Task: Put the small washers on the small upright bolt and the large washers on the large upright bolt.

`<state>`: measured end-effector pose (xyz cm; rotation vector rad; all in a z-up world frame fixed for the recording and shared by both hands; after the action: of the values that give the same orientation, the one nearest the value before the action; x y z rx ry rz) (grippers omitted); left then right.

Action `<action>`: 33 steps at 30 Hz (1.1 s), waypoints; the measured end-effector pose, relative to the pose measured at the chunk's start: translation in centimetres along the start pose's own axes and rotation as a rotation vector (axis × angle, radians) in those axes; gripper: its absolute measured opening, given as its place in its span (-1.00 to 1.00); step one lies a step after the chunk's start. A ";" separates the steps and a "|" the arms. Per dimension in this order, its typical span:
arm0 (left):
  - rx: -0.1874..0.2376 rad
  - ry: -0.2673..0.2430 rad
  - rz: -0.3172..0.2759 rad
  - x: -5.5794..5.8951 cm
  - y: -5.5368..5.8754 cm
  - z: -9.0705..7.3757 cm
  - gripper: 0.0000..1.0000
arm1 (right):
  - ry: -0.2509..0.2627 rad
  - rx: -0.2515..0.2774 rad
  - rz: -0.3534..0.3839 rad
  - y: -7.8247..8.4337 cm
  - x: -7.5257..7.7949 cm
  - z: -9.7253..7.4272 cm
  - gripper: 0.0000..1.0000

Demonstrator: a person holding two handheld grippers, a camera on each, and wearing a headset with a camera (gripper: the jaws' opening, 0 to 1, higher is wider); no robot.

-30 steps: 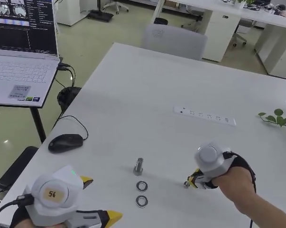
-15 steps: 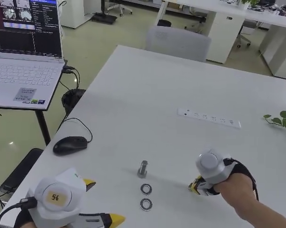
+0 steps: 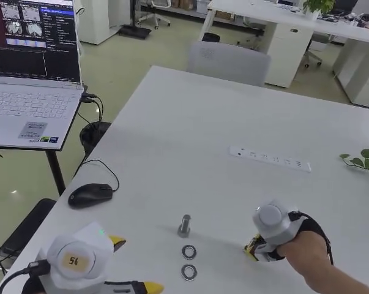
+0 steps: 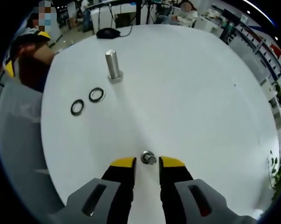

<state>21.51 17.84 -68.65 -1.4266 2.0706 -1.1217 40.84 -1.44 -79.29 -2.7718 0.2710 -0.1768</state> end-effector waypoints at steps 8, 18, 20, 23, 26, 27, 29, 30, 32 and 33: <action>0.001 0.001 0.004 0.2 0.1 0.0 0.38 | 0.014 0.047 0.028 -0.1 0.2 -1.8 -0.43; 0.014 0.002 0.008 0.6 -0.1 -0.2 0.38 | 0.049 0.124 0.081 -0.7 0.0 -4.5 -0.41; 0.010 0.001 0.012 0.6 0.0 -0.2 0.38 | 0.049 0.133 0.073 -1.0 -0.3 -4.8 -0.41; 0.016 0.002 0.007 0.7 0.0 -0.3 0.38 | 0.044 0.145 0.061 -1.6 -0.8 -5.2 -0.41; 0.013 0.003 0.011 0.8 0.1 -0.3 0.39 | 0.040 0.156 0.041 -2.5 -1.4 -5.3 -0.42; 0.013 0.003 0.010 0.9 0.1 -0.3 0.39 | 0.040 0.159 0.038 -2.8 -1.5 -5.4 -0.42; 0.014 0.003 0.007 0.9 0.2 -0.3 0.39 | 0.030 0.170 0.023 -3.7 -2.2 -5.3 -0.42; 0.015 0.003 0.006 0.9 0.2 -0.3 0.39 | 0.029 0.172 -0.003 -4.3 -2.7 -5.3 -0.42; 0.015 0.002 0.003 0.9 0.3 -0.3 0.39 | 0.020 0.177 -0.028 -5.1 -3.4 -5.2 -0.43; 0.015 0.001 0.003 0.9 0.3 -0.4 0.39 | 0.013 0.181 -0.037 -5.5 -3.8 -5.1 -0.43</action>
<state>20.67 17.20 -68.57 -1.4159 2.0597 -1.1350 37.28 2.73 -72.91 -2.5982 0.1964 -0.2182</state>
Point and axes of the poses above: the centre of the closed fingertips' face, and the gripper's own axes: z roughly forward along the fingers, x roughly to its right, y roughly out of its underside, the point moved 1 cm from there along -z, roughly backward along the fingers, and after that the axes turned 2 degrees about -x, right-handed, at the moved point
